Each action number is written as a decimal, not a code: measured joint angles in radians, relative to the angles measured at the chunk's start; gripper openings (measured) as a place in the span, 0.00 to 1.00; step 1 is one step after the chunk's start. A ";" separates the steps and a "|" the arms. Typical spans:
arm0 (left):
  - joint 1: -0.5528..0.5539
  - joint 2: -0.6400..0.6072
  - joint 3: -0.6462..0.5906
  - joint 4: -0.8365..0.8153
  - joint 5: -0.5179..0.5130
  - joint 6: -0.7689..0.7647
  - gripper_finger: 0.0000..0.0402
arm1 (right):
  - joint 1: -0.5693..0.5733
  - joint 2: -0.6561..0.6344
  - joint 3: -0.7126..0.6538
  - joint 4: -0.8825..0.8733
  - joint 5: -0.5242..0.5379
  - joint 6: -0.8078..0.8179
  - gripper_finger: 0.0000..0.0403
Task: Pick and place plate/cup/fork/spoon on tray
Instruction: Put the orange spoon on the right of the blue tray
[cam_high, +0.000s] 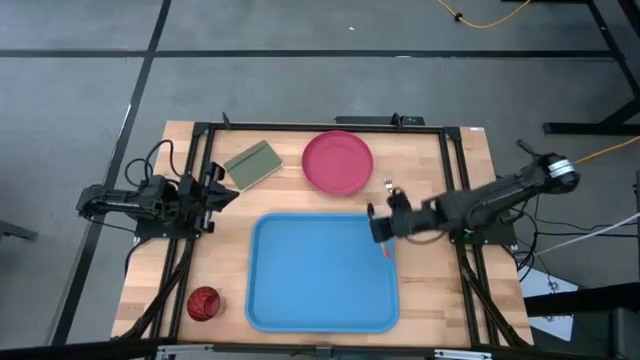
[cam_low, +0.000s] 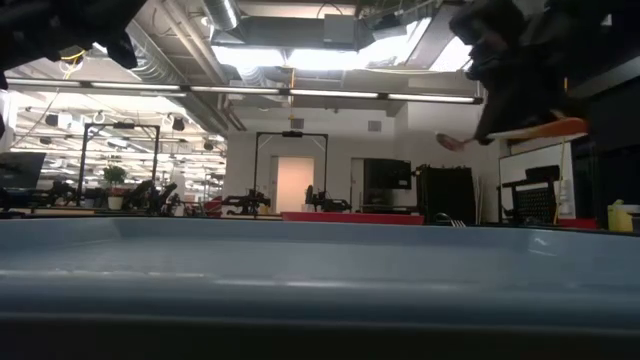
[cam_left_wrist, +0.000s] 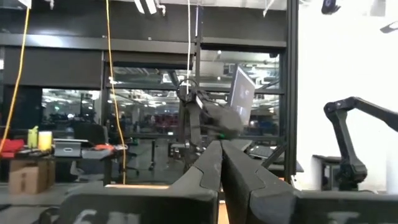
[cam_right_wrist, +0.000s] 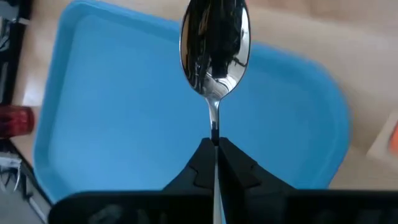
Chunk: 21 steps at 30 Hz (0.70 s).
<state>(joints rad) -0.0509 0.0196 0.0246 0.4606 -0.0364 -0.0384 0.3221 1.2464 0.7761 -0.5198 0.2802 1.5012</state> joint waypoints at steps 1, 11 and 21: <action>0.000 0.000 0.000 0.003 0.000 -0.008 0.00 | 0.039 0.026 0.000 0.016 0.026 0.051 0.01; 0.000 0.000 0.000 0.014 -0.002 -0.055 0.00 | 0.213 0.328 0.000 0.214 0.058 0.310 0.01; 0.000 0.000 0.000 0.013 -0.002 -0.065 0.00 | 0.215 0.416 0.000 0.245 0.010 0.368 0.04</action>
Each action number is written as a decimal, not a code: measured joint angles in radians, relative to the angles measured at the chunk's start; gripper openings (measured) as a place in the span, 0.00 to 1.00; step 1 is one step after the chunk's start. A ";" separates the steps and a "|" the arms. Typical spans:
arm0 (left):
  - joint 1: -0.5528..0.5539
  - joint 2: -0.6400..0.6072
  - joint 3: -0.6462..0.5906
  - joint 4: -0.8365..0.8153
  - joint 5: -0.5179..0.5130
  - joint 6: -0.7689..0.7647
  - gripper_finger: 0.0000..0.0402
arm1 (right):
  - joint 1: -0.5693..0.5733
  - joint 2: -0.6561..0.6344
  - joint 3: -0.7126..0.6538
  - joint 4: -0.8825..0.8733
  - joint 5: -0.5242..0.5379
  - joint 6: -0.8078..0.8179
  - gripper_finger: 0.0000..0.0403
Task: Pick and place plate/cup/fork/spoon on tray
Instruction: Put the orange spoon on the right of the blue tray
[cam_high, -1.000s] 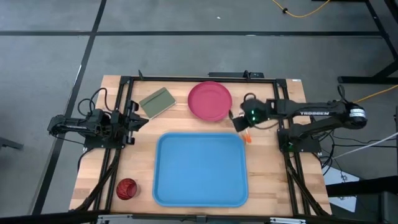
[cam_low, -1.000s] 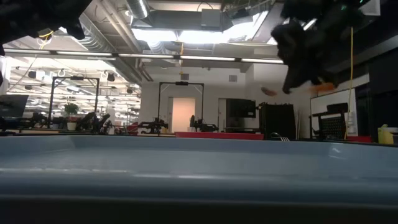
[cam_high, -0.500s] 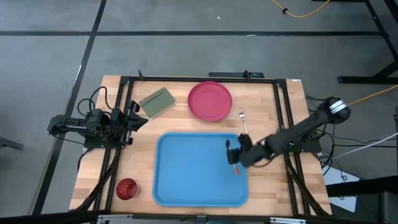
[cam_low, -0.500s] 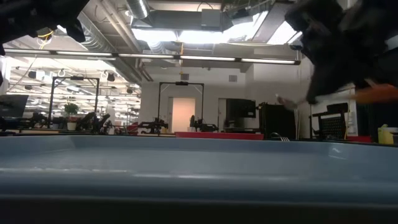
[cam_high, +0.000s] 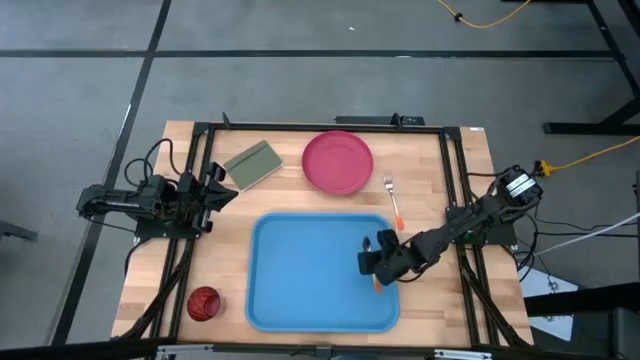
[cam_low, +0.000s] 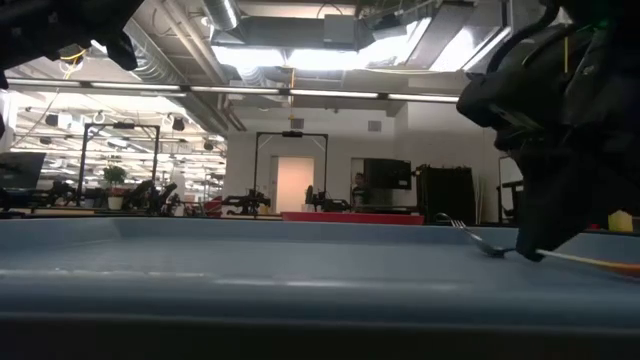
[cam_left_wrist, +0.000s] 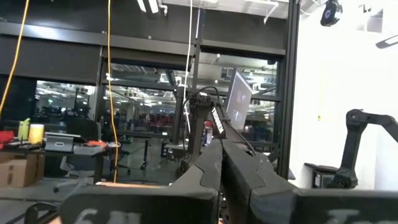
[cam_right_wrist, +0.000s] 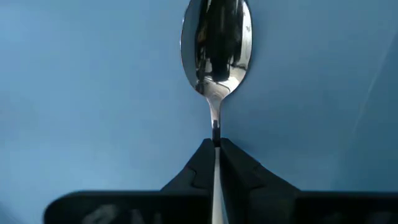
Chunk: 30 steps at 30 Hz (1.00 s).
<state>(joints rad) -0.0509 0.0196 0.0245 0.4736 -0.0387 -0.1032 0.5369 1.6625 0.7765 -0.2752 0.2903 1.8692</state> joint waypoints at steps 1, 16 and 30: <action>0.000 0.000 0.000 0.000 0.000 0.000 0.00 | 0.000 0.000 0.000 0.000 -0.005 0.004 0.05; 0.000 0.000 0.000 -0.002 0.003 0.000 0.00 | 0.003 0.001 0.001 -0.024 -0.013 -0.016 0.10; 0.000 0.000 0.000 -0.002 0.003 0.000 0.00 | 0.003 0.000 0.001 -0.031 -0.012 -0.039 0.10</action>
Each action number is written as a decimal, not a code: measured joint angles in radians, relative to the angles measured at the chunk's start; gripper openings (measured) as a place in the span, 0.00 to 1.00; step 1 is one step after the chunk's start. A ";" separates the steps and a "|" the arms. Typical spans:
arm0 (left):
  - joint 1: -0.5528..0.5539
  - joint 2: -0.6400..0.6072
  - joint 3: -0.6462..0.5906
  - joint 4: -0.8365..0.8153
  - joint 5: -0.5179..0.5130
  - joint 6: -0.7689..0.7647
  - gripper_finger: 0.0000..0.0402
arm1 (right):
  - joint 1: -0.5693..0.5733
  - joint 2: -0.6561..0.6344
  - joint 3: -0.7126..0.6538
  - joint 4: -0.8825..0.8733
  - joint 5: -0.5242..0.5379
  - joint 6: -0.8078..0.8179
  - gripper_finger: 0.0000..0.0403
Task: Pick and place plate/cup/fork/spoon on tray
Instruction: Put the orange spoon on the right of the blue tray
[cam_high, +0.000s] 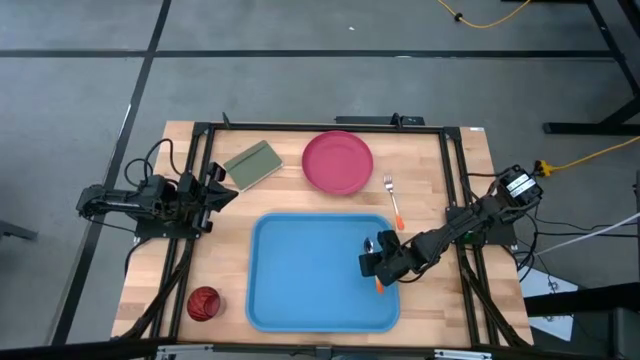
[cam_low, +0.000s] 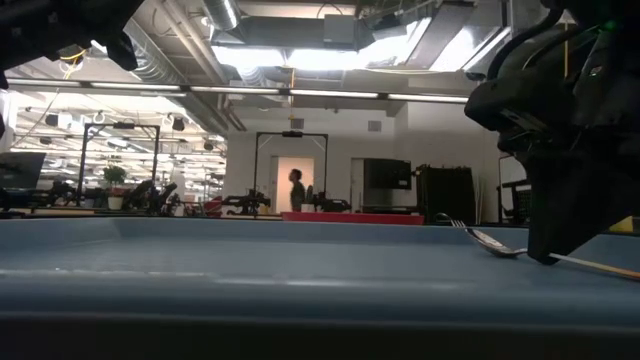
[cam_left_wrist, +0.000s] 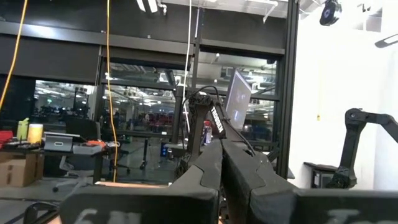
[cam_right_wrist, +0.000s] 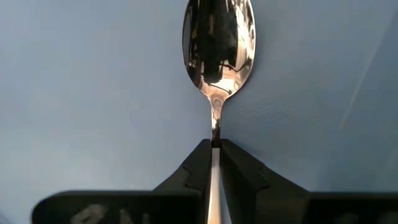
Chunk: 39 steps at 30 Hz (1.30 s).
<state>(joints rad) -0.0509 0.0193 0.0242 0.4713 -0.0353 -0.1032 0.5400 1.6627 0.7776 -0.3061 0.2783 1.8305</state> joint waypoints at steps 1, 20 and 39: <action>0.000 0.000 0.000 0.000 0.000 0.000 0.00 | 0.000 0.000 0.000 0.000 0.000 0.002 0.10; 0.000 0.000 0.000 0.000 0.000 0.000 0.00 | -0.001 -0.003 0.000 0.005 0.005 0.047 0.22; 0.000 0.000 0.000 -0.004 0.000 0.000 0.00 | 0.002 -0.123 -0.003 -0.017 -0.140 0.051 0.23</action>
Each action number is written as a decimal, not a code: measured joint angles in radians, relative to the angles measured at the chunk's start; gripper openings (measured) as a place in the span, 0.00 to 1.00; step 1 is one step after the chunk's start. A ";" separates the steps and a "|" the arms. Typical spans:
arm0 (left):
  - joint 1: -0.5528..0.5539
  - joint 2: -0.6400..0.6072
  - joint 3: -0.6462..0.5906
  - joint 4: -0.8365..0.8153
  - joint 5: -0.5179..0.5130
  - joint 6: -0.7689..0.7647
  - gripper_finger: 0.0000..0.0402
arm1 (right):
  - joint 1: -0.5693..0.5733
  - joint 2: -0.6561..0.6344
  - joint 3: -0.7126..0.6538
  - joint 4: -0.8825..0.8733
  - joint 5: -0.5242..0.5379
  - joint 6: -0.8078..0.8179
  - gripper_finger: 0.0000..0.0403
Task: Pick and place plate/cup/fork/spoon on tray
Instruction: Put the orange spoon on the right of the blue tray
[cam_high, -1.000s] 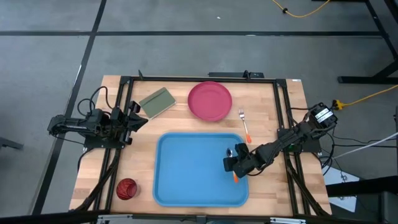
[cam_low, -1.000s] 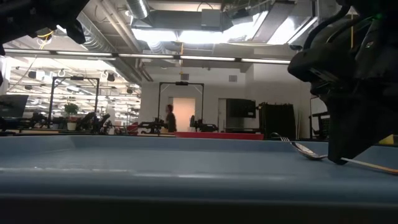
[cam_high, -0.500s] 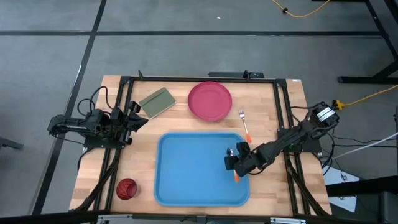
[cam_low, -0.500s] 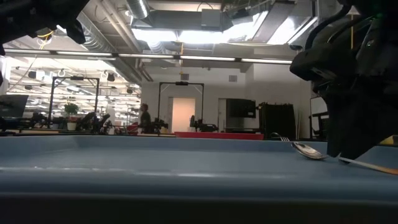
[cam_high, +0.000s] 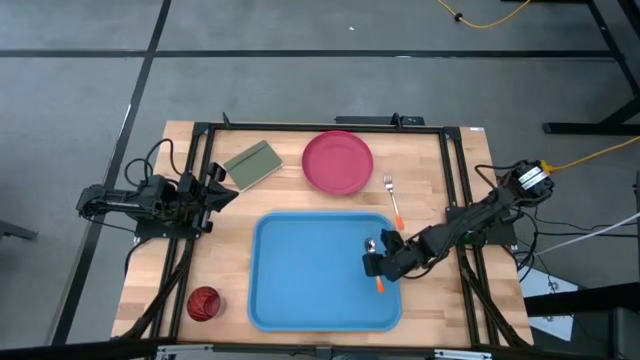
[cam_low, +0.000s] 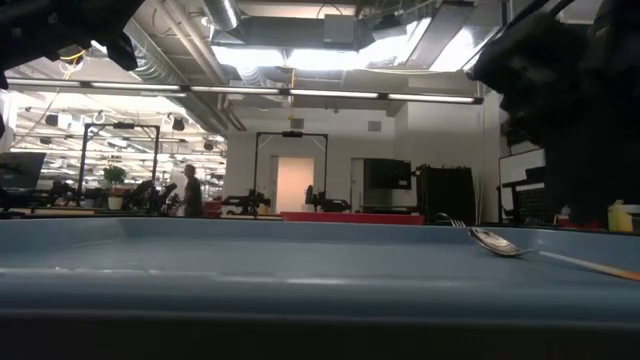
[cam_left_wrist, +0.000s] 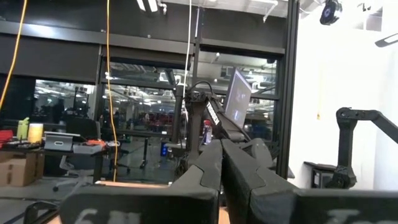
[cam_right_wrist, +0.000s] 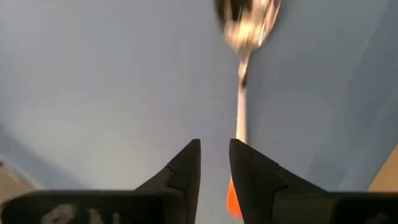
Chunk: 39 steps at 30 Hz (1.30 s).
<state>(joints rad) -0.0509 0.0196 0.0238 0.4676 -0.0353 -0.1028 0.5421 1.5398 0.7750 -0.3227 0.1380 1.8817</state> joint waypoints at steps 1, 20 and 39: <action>0.000 0.000 0.000 0.000 0.000 0.000 0.00 | 0.005 0.000 0.000 0.015 -0.014 0.000 0.23; 0.000 0.000 0.000 -0.003 -0.001 0.000 0.00 | 0.130 0.111 0.071 -0.063 -0.110 0.221 0.22; 0.000 0.000 0.000 -0.003 -0.004 0.000 0.00 | 0.129 0.143 0.071 -0.017 -0.103 0.206 0.22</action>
<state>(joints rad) -0.0509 0.0195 0.0238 0.4648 -0.0395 -0.1024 0.6712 1.6825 0.8463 -0.3393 0.0348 2.0880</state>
